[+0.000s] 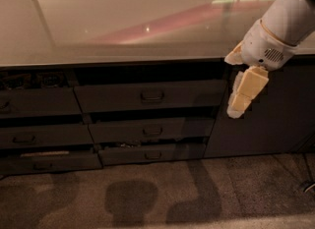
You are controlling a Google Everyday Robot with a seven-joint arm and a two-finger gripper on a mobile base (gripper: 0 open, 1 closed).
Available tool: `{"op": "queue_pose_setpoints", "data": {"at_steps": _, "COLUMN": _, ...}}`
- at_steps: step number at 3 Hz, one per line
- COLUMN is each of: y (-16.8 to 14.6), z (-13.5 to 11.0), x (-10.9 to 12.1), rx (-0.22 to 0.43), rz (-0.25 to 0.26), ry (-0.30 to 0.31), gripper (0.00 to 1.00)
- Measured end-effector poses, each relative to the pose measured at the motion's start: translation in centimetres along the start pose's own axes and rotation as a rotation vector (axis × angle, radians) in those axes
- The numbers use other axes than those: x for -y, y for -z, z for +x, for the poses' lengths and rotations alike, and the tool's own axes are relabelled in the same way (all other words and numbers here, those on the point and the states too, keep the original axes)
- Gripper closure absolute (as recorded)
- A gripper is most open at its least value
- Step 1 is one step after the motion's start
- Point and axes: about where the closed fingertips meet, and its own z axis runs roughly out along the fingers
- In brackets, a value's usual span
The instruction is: Open top drawer
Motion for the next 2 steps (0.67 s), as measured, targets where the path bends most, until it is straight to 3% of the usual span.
{"op": "queue_pose_setpoints", "data": {"at_steps": 1, "y": -0.1, "z": -0.06, "x": 0.04, "rx": -0.003, "rz": 0.001, "ry": -0.001, "gripper": 0.0}}
{"op": "queue_pose_setpoints", "data": {"at_steps": 2, "y": -0.84, "z": -0.66, "x": -0.09, "rx": -0.095, "rz": -0.059, "ry": 0.107, "gripper": 0.0}}
